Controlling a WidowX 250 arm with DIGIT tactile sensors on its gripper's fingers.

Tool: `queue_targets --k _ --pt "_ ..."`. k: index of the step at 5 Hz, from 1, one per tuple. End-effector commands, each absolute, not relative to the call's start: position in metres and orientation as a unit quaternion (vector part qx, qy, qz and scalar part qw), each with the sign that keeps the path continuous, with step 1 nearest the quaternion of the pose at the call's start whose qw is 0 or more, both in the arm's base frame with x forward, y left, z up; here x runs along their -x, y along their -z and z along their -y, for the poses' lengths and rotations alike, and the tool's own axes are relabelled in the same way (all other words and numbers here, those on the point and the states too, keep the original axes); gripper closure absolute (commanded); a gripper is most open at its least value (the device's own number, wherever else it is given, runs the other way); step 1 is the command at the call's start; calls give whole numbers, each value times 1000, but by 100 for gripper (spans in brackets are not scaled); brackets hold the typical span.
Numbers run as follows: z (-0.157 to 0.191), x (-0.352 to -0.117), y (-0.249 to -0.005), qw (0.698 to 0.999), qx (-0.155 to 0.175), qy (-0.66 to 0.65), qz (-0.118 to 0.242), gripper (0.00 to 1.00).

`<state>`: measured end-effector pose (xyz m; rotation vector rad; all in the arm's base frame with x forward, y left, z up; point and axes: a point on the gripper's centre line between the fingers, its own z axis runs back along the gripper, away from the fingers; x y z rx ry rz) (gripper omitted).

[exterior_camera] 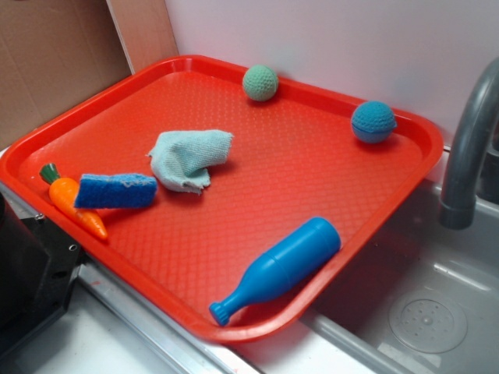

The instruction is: Grab the green ball.

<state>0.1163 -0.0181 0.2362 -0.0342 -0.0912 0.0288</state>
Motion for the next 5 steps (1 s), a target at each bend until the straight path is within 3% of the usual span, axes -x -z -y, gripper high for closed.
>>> queue_targets --k 1,2,3,4,5 --pt "18 -116 -236 999 17 -14 46 0" --pt "-20 -166 -186 991 -78 -98 49 0" --pt "-20 -216 -138 994 -75 -78 32 0" --pt "-14 -270 -111 994 -58 -47 86 0" --pt "-10 -314 -90 995 -32 -22 97 0"
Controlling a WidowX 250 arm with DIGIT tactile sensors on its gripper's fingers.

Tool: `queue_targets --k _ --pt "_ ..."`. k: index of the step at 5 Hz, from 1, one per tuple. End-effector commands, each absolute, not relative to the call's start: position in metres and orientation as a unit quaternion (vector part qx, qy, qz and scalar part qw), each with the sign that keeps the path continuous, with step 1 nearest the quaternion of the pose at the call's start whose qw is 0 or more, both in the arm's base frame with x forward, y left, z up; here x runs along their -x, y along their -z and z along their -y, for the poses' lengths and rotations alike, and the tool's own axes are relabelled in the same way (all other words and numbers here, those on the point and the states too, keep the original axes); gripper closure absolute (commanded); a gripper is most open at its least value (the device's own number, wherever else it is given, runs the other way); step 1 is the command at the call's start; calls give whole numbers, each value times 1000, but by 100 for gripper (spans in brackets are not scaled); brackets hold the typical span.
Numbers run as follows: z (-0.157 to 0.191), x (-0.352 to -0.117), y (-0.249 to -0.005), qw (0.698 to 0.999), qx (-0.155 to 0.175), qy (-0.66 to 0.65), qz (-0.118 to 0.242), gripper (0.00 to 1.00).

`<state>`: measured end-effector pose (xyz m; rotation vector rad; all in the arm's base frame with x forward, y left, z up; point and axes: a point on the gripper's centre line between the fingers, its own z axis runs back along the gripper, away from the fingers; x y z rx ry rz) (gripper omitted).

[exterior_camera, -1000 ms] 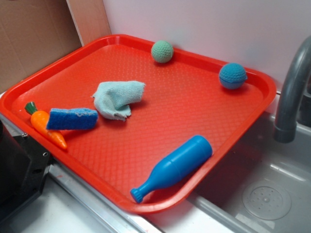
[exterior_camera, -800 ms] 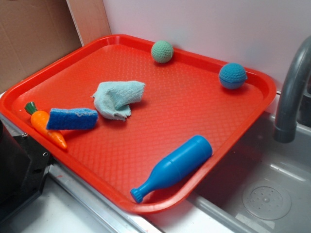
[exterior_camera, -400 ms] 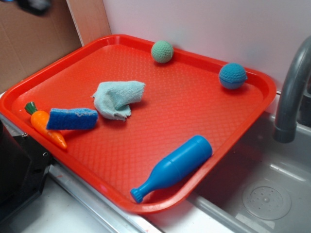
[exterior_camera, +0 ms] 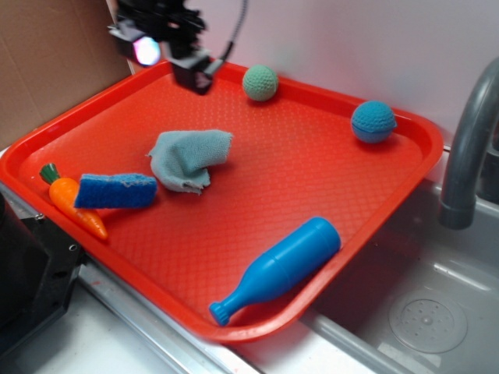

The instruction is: Grab the green ball.

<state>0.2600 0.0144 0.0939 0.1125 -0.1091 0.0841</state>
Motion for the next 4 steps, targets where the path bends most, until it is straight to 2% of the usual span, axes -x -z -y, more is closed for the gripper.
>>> queue_targets --k 1,2,3,4 --pt "-10 -314 -90 995 -32 -22 97 0" --pt "-10 -314 -90 995 -32 -22 97 0" --pt "-6 -319 -66 996 -29 -14 84 0" --pt "-15 -332 -57 991 10 -15 131 0"
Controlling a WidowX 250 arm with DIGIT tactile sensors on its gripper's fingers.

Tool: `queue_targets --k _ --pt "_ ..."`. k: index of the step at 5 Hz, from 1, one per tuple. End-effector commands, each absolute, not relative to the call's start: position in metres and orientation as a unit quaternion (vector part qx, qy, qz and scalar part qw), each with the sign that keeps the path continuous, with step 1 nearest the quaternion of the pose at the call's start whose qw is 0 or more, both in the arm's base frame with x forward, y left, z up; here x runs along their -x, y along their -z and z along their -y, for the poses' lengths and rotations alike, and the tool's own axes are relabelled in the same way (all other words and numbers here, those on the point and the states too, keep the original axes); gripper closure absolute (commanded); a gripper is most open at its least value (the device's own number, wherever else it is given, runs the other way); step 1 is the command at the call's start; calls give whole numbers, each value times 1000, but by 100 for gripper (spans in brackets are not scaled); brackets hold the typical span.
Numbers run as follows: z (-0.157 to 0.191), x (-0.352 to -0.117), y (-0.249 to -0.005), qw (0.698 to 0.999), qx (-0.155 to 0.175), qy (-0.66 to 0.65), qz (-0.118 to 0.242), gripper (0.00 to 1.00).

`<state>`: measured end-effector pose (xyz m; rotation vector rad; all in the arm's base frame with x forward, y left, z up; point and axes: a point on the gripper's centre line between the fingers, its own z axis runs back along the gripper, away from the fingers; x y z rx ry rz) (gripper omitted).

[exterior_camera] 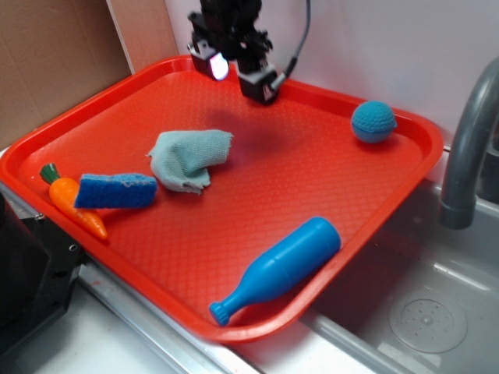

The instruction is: Grab the green ball.

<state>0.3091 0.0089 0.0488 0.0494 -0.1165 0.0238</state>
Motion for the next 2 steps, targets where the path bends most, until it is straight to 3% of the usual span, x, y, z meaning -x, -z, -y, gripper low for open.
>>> queue_targets --k 1,2 --pt "-20 -340 -52 986 -13 -30 162 0" --pt "-25 -347 -51 986 -28 -41 157 0"
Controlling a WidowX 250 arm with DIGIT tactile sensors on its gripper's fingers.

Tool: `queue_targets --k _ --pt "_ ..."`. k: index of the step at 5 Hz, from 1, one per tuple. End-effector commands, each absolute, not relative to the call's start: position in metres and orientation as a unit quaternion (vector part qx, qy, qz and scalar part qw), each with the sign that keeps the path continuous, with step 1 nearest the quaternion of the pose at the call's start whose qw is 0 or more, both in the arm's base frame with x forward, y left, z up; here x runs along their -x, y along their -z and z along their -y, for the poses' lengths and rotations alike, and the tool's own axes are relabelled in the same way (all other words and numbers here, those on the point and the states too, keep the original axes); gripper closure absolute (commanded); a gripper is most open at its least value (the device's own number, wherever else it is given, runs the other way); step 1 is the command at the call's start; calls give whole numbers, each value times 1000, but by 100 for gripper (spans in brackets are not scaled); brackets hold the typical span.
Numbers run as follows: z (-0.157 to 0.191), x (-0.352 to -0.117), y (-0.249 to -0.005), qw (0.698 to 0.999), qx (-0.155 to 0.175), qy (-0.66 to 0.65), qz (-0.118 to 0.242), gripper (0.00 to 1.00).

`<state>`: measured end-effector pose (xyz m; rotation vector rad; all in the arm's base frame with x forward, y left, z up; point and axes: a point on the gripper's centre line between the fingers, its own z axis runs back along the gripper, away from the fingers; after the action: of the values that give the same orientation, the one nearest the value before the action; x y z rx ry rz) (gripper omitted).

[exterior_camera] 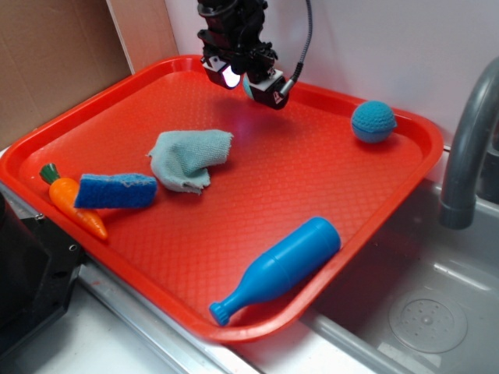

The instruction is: Grab the green ball.

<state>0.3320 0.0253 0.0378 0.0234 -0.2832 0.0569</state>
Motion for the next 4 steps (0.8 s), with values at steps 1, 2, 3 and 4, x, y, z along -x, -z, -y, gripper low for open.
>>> queue_targets --k 1,2,3,4 --pt "-29 -355 -52 986 -19 -37 162 0" --pt "-27 -369 -33 988 -26 -37 151 0" --pt "-27 -362 -40 985 -11 -42 165 100" --pt "-30 -332 -86 986 -13 -79 146 100"
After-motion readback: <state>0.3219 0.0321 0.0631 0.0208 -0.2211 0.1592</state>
